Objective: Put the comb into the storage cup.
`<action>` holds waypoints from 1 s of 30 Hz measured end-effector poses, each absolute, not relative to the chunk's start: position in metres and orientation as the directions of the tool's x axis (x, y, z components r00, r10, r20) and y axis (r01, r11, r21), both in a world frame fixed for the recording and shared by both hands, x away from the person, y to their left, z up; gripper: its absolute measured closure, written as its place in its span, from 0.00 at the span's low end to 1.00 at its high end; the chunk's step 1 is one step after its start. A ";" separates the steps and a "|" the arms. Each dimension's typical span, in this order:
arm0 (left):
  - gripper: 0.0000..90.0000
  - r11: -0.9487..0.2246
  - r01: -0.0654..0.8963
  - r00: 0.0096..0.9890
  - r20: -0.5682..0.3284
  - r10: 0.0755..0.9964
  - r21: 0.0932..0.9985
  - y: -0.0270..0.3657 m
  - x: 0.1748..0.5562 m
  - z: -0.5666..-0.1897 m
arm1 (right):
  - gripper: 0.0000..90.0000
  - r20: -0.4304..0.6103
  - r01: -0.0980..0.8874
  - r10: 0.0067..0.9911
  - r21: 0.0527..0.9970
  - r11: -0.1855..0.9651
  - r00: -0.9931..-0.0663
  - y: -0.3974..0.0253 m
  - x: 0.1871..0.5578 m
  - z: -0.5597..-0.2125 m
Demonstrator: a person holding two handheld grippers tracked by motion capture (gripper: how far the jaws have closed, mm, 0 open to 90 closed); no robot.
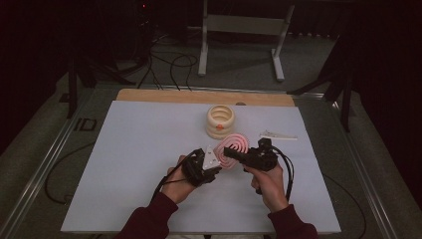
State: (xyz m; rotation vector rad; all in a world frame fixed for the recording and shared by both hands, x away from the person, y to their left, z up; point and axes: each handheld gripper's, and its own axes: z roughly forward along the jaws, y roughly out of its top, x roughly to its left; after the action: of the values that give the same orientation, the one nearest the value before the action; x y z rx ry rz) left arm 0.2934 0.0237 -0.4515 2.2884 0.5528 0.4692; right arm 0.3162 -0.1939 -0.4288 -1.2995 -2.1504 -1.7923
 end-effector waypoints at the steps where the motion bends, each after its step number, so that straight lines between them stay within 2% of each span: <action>1: 0.76 -0.628 0.259 0.840 0.149 0.521 0.734 0.025 0.294 -0.449 | 0.71 0.527 0.618 0.554 0.785 -0.028 -0.644 -0.194 0.316 -0.429; 2: 0.68 -0.625 0.260 0.841 0.145 0.522 0.736 0.025 0.294 -0.449 | 0.71 0.525 0.612 0.542 0.790 -0.025 -0.656 -0.192 0.317 -0.425; 8: 0.54 -0.612 0.270 0.828 0.145 0.541 0.743 0.027 0.293 -0.449 | 0.71 0.509 0.605 0.550 0.796 -0.009 -0.662 -0.190 0.317 -0.423; 17: 0.45 -0.581 0.267 0.832 0.120 0.541 0.769 0.031 0.291 -0.447 | 0.71 0.496 0.594 0.559 0.804 -0.007 -0.664 -0.190 0.318 -0.422; 30: 0.27 -0.492 0.271 0.810 0.080 0.580 0.827 0.046 0.288 -0.441 | 0.71 0.490 0.592 0.564 0.806 -0.004 -0.664 -0.190 0.319 -0.421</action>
State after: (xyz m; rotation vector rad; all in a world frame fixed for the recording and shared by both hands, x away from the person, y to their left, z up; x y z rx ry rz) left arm 0.2878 0.0459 -0.4410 2.1027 0.6263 0.4406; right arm 0.3191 -0.1904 -0.4207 -1.2774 -2.2001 -1.8025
